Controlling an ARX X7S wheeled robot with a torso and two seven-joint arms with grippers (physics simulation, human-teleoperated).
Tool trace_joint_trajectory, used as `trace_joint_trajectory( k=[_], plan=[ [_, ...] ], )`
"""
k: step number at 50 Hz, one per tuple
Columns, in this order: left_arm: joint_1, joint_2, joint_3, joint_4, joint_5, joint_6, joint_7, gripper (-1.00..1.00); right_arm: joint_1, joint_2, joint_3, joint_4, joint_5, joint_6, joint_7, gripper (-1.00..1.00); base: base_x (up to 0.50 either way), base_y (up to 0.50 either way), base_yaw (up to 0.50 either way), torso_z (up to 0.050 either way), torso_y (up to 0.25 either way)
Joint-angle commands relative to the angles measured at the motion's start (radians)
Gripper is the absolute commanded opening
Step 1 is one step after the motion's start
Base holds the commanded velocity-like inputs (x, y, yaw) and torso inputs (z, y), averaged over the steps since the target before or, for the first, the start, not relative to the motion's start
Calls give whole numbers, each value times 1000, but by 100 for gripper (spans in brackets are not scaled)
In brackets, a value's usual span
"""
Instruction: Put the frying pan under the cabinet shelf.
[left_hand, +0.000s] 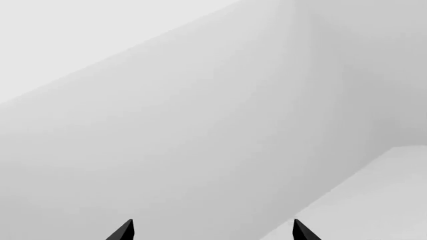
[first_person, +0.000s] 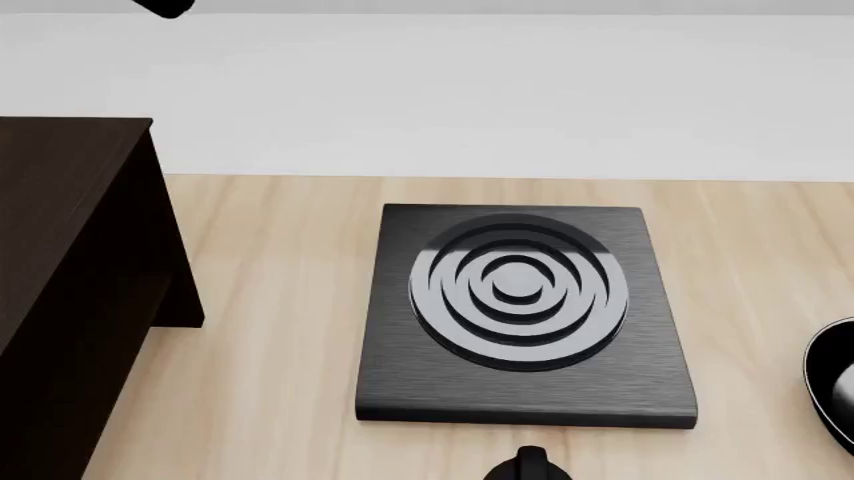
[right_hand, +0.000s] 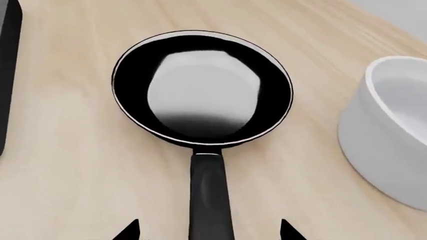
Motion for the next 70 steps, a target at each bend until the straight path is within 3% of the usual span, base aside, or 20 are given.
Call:
trace_joint_trajectory(
  k=[1, 50, 51, 70],
  plan=[
    [-1, 9, 18, -18, 1, 19, -6, 100, 8, -2, -2, 74, 0, -45, 0, 100, 0, 0, 0, 0, 0],
    [-53, 34, 31, -25, -22, 7, -25, 100, 86, 6, -11, 394, 14, -231, -23, 100, 0, 0, 0, 0, 0],
    [-54, 35, 29, -23, -24, 5, -26, 100, 86, 6, -6, 394, 19, -232, -25, -100, 0, 0, 0, 0, 0],
    [-58, 40, 25, -12, -36, 8, -40, 100, 27, -7, 26, 215, 56, -140, -30, -100, 1, 0, 0, 0, 0]
  ],
)
